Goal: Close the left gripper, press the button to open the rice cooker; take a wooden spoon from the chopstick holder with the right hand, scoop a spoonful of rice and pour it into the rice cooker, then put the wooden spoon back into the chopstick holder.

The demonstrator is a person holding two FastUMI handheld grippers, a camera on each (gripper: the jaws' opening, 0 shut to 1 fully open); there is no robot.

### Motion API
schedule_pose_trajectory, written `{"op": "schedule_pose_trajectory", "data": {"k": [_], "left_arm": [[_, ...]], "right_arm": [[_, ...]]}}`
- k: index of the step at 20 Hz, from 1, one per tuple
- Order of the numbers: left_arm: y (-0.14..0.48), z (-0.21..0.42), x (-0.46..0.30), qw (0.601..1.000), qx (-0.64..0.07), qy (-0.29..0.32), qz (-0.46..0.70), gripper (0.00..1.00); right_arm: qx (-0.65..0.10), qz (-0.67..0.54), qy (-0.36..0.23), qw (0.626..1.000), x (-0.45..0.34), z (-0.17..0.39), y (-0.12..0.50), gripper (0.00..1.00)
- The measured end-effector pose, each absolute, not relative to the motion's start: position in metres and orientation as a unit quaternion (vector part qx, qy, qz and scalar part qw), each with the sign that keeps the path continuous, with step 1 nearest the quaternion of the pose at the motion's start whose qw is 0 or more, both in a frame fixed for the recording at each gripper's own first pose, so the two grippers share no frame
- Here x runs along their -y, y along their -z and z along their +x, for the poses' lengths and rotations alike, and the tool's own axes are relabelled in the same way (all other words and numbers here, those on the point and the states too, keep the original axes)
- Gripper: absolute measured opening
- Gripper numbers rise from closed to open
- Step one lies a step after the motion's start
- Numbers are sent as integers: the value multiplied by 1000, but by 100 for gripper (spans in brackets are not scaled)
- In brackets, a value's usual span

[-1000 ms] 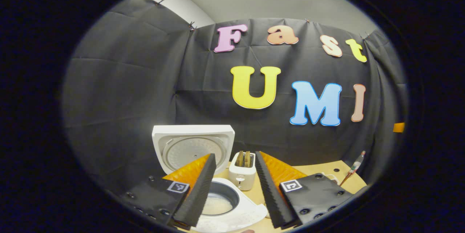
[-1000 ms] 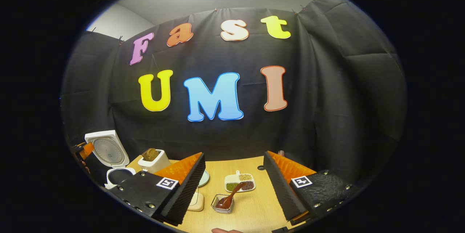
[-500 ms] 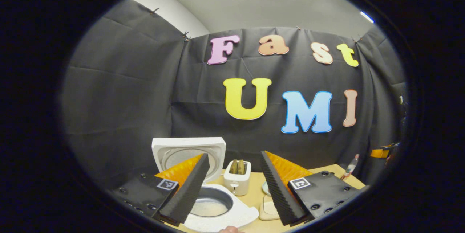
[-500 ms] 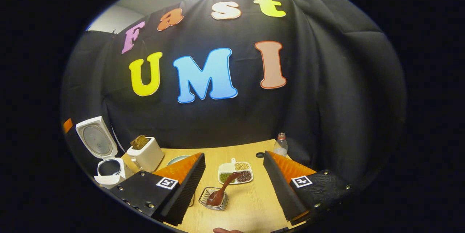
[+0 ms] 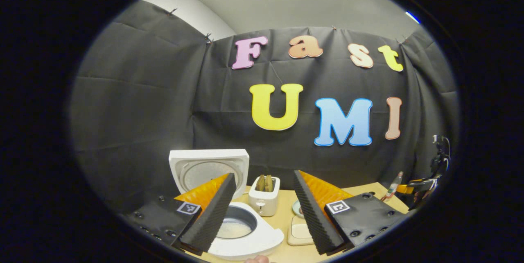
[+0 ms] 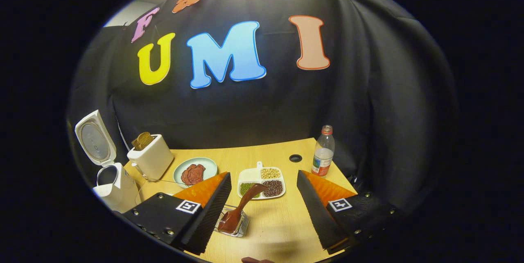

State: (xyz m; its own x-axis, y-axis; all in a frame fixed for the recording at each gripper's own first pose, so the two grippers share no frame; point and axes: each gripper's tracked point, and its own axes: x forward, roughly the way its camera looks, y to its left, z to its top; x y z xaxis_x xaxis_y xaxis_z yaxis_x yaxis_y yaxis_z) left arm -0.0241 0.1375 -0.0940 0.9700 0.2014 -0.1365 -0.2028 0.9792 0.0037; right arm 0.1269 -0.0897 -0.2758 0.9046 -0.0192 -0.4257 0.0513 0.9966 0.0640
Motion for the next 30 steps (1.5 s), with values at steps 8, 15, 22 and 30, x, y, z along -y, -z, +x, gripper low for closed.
{"op": "schedule_pose_trajectory", "data": {"k": [8, 15, 22, 30], "left_arm": [[109, -21, -114, 988, -90, -123, 1, 98], [92, -14, -98, 988, -76, -131, 18, 94], [101, -11, -85, 991, -70, -114, 18, 97], [81, 13, -110, 998, -46, -31, -3, 95]], "right_arm": [[-262, 48, -3, 964, 85, 164, 352, 96], [-291, 75, -43, 953, 64, 191, 384, 74], [-322, 142, -81, 933, 39, 165, 365, 31], [-289, 151, -32, 945, 14, 137, 341, 11]]}}
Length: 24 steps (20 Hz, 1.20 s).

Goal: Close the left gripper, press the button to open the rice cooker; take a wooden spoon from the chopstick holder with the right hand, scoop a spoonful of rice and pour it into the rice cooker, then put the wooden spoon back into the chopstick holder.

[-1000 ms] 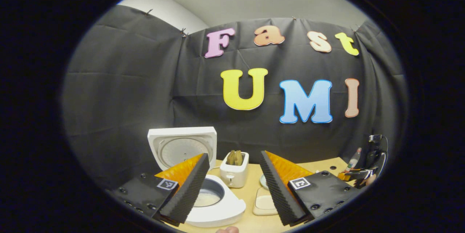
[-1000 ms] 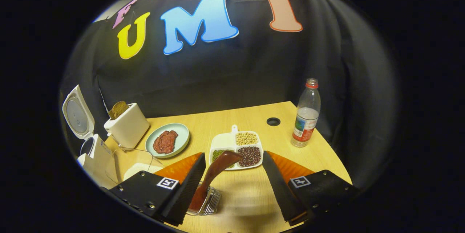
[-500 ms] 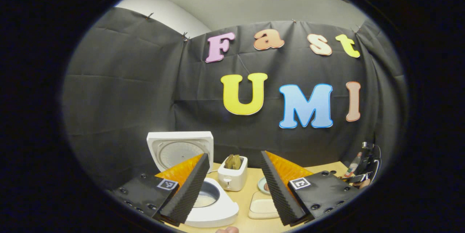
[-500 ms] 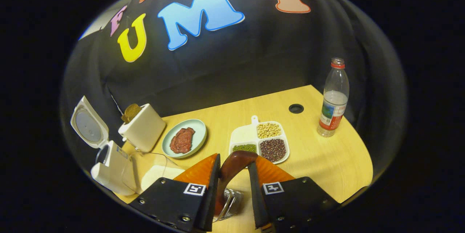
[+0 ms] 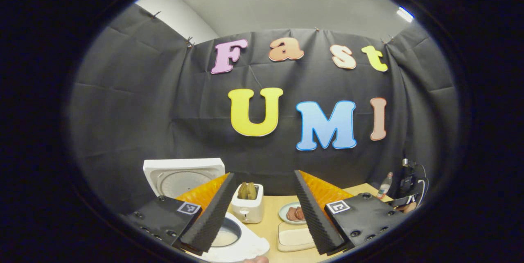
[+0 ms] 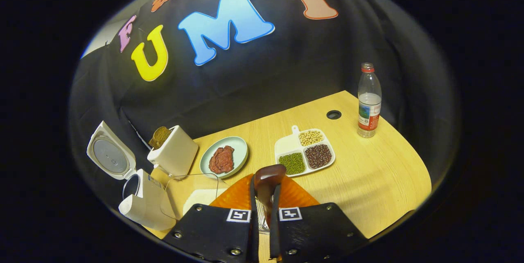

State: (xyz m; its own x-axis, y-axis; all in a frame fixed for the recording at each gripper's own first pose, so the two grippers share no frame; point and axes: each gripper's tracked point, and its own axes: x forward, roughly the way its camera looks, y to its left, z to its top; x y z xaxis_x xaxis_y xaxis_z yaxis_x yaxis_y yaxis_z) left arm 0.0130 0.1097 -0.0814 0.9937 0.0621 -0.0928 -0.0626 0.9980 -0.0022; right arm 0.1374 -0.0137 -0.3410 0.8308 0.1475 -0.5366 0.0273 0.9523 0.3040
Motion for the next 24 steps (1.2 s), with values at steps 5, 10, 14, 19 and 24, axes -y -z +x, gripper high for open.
{"op": "schedule_pose_trajectory", "data": {"k": [5, 10, 14, 19, 24], "left_arm": [[80, 6, -131, 999, -43, 3, -23, 98], [77, -6, -146, 999, -39, 2, -31, 94], [76, -13, -152, 999, -35, -19, -31, 94], [69, -11, -145, 999, -38, -25, -19, 98], [63, -13, -146, 999, -37, -37, 3, 95]], "right_arm": [[-238, 165, -2, 957, 11, 130, 288, 11], [-187, 196, -25, 962, -21, 123, 216, 11], [-184, 197, -83, 959, -70, 135, 200, 11], [-225, 146, -126, 955, -118, 151, 250, 11], [-273, 108, -130, 947, -141, 162, 314, 11]]}}
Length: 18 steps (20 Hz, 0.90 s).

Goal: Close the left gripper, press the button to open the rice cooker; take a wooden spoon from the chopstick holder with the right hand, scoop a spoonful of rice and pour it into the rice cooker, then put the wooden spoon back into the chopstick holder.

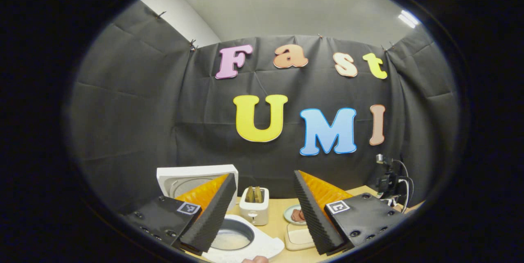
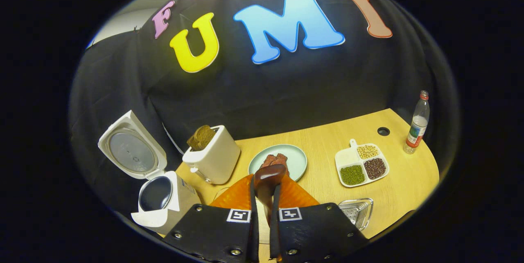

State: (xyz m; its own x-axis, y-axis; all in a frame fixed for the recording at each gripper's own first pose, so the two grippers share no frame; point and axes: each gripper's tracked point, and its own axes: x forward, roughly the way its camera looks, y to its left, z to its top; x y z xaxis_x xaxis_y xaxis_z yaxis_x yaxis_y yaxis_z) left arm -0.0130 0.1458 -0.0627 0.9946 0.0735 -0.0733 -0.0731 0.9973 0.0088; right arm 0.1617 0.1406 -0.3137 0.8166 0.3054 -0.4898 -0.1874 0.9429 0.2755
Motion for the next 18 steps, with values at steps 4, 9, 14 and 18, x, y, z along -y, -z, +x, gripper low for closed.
{"op": "schedule_pose_trajectory", "data": {"k": [4, 9, 14, 18], "left_arm": [[74, -18, -156, 997, -50, -53, -6, 96], [80, -22, -172, 996, -56, -70, -13, 96], [83, -21, -179, 995, -55, -78, -18, 95], [85, -18, -180, 995, -58, -77, -20, 96]], "right_arm": [[-298, 92, -134, 941, -157, 164, 342, 11], [-313, 96, -157, 932, -188, 160, 354, 11], [-325, 151, -162, 919, -202, 160, 356, 11], [-333, 222, -137, 906, -191, 164, 358, 11]]}}
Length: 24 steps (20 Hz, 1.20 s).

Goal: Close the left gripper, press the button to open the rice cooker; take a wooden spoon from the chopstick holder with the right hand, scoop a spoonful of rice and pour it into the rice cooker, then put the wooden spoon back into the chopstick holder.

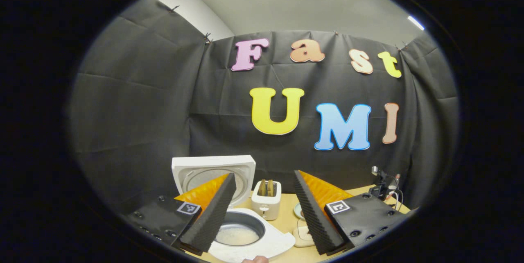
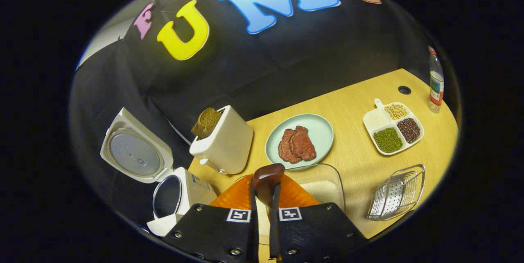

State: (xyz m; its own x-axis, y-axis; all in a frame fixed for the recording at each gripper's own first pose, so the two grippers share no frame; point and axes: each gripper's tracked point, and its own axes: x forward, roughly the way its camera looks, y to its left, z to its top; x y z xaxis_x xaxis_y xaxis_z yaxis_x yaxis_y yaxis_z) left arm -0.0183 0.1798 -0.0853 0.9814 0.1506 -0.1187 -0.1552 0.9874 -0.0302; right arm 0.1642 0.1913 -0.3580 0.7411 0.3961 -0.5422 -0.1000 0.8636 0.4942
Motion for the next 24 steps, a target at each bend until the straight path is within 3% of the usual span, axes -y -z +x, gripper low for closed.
{"op": "schedule_pose_trajectory", "data": {"k": [4, 13, 24], "left_arm": [[80, -14, -177, 996, -55, -69, -10, 96], [67, -5, -175, 997, -38, -65, -21, 96], [64, -12, -190, 996, -34, -84, -15, 96]], "right_arm": [[-319, 258, -111, 905, -164, 168, 345, 11], [-262, 395, -133, 870, -154, 170, 260, 11], [-259, 414, -245, 837, -266, 171, 185, 10]]}}
